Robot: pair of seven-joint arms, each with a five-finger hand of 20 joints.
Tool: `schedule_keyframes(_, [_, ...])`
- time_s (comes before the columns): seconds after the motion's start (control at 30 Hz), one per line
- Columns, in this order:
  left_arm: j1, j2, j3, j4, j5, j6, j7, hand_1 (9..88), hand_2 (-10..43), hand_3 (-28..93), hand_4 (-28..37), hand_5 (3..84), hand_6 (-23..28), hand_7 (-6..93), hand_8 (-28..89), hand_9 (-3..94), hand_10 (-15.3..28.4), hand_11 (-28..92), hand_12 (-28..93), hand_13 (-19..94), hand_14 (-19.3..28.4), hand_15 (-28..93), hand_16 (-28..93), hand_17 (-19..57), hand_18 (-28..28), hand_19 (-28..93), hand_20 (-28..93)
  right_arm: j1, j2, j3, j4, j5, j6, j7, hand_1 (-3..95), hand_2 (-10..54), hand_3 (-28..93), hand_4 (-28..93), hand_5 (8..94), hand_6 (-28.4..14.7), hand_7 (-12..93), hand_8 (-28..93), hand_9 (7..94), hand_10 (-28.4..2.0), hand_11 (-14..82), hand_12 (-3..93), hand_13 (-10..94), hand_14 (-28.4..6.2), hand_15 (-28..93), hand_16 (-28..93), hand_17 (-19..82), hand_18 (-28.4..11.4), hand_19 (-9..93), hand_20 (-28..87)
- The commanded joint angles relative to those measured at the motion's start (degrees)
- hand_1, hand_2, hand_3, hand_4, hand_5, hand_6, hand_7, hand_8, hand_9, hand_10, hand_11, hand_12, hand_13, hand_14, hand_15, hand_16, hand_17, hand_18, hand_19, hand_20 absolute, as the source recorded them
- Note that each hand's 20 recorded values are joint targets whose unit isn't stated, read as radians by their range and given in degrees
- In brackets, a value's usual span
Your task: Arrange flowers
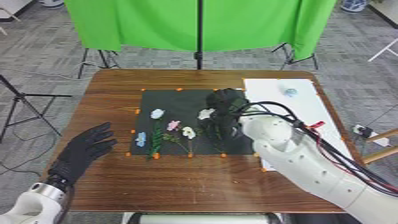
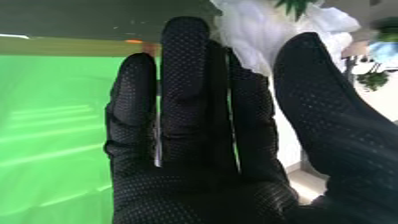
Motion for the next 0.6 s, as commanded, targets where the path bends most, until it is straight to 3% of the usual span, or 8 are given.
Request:
schedule_keyframes(0.03, [1.2, -0.38, -0.25, 0.10, 0.17, 0.43, -0.20, 24.9, 1.6, 70, -28.3, 30.7, 4.6, 19.2, -10, 27.1, 12.2, 21, 15, 21, 15.7, 38, -4, -9.3, 22.4, 54, -1, -2.0, 3.6, 6.4, -4.4, 7.3, -4.2, -0.2, 35.9, -9.5, 92, -28, 42.2, -0.9, 40, -25, 42.6, -9.8, 37.6, 18.3, 56, -2.1, 49, 26, 26, -15.8, 75, 40])
schedule_keyframes(0.13, [1.3, -0.48, -0.26, -0.03, 0.17, 0.57, -0.14, 25.0, 1.7, 70, -28.3, 30.7, 4.6, 19.2, -10, 27.1, 12.2, 21, 15, 21, 15.7, 38, -4, -9.3, 22.4, 54, -1, -3.0, 6.0, 9.5, -5.5, 8.8, -2.5, 0.5, 32.2, -9.3, 93, -27, 39.9, -1.8, 38, -24, 40.1, -10.3, 35.1, 18.6, 53, -5.0, 52, 17, 24, -16.5, 75, 40])
schedule_keyframes(0.27, [1.6, -0.48, -0.50, -0.11, 0.11, 0.96, 0.02, 25.0, 1.7, 70, -28.3, 30.6, 4.6, 19.2, -10, 27.1, 12.3, 21, 14, 21, 15.7, 38, -4, -9.3, 22.4, 54, -1, -1.0, 9.1, 10.2, -3.1, 9.0, -1.4, 5.8, 25.8, -7.4, 93, -22, 32.2, -2.8, 35, -22, 31.4, -11.9, 27.9, 19.1, 35, -9.2, 43, 14, 17, -17.4, 66, 37])
schedule_keyframes(0.4, [1.8, -0.45, -0.55, -0.10, 0.10, 0.87, 0.18, 25.0, 1.7, 70, -28.3, 30.7, 4.6, 19.2, -10, 27.1, 12.3, 21, 15, 21, 15.7, 39, -4, -9.3, 22.4, 54, -1, 2.7, 12.0, 6.7, 3.0, 8.4, 2.7, 9.8, 23.8, -7.3, 93, -23, 27.1, -3.2, 28, -18, 24.9, -12.0, 16.8, 21.7, 21, -12.1, 26, 17, 9, -19.7, 55, 25])
schedule_keyframes(0.47, [2.0, -0.56, -0.65, -0.10, 0.08, 0.72, 0.36, 25.0, 1.7, 70, -28.3, 30.6, 4.6, 19.2, -10, 27.1, 12.3, 21, 15, 21, 15.7, 38, -4, -9.3, 22.4, 54, -1, 4.1, 12.5, 5.1, 5.8, 8.7, 3.8, 12.2, 22.8, -6.5, 93, -23, 25.0, -3.7, 25, -16, 21.4, -11.4, 10.9, 23.6, 14, -13.2, 14, 24, -1, -22.4, 51, 16])
schedule_keyframes(0.6, [2.0, -0.59, -0.66, -0.18, 0.07, 0.74, 0.24, 24.9, 1.6, 70, -28.3, 30.7, 4.6, 19.1, -10, 27.1, 12.2, 21, 15, 21, 15.7, 38, -4, -9.3, 22.4, 54, -1, 6.8, 13.0, 1.8, 10.3, 8.0, 3.5, 14.6, 24.1, -5.6, 93, -21, 24.4, -3.8, 25, -16, 19.9, -10.0, 9.6, 24.1, 10, -13.7, 10, 27, -6, -24.2, 51, 10])
